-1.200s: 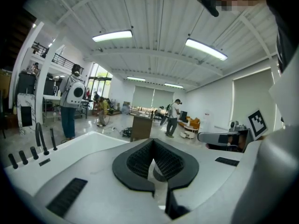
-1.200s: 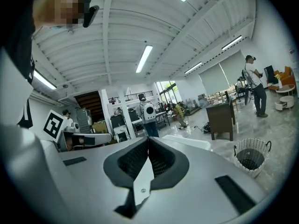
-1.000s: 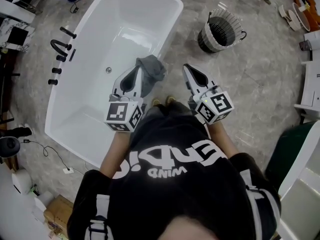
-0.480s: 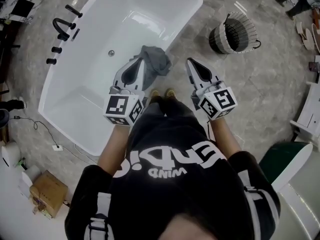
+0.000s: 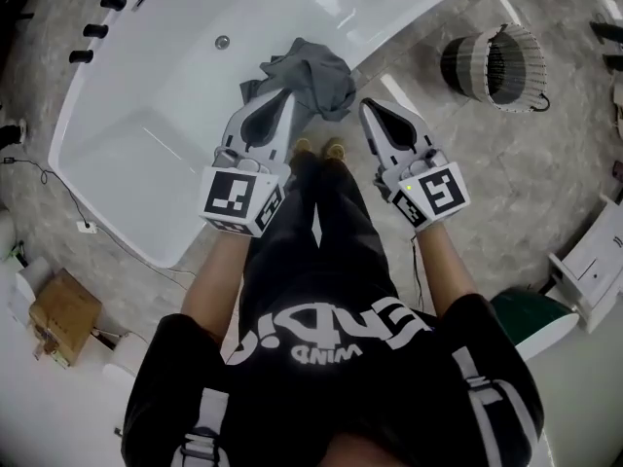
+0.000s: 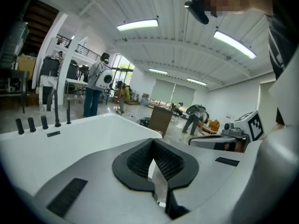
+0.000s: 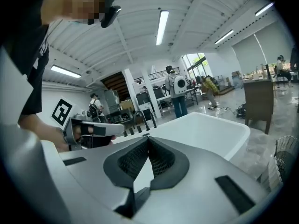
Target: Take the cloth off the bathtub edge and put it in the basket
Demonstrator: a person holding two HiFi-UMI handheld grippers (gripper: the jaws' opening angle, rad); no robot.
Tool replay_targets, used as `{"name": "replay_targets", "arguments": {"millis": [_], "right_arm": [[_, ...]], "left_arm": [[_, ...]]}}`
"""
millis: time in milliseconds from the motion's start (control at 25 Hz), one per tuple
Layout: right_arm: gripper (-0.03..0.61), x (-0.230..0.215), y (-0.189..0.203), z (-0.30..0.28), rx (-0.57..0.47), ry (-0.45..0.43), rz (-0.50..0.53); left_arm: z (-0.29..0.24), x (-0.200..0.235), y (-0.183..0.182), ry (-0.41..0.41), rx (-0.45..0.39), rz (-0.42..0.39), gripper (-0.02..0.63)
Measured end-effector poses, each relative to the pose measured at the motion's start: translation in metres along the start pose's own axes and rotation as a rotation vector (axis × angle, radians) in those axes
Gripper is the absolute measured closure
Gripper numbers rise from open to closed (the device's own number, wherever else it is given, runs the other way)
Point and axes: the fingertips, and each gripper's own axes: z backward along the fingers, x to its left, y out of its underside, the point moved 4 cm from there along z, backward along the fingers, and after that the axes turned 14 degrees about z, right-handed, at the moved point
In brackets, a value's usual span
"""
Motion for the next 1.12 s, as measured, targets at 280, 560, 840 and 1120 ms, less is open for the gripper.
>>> {"name": "replay_targets", "arguments": {"millis": [280, 560, 840, 1120], "right_arm": [[0.563, 0.009, 0.015, -0.024, 0.010, -0.105, -0.014], [0.336, 0.017, 0.012, -0.034, 0.013, -0.212, -0.030], [0.321, 0.024, 0.020, -0.044, 0.060, -0.318, 0.016], [0.321, 0.030, 0.061, -0.073, 0.223, -0.492, 0.224]], "left_arm": [[0.003, 0.022, 0.013, -0.034, -0.007, 0.028, 0.598], [0.011, 0.027, 0.012, -0.050, -0.013, 0.041, 0.598], [0.020, 0.029, 0.015, -0.071, -0.018, 0.064, 0.598], [0.028, 0.036, 0.024, -0.088, -0.003, 0.083, 0.598]]}}
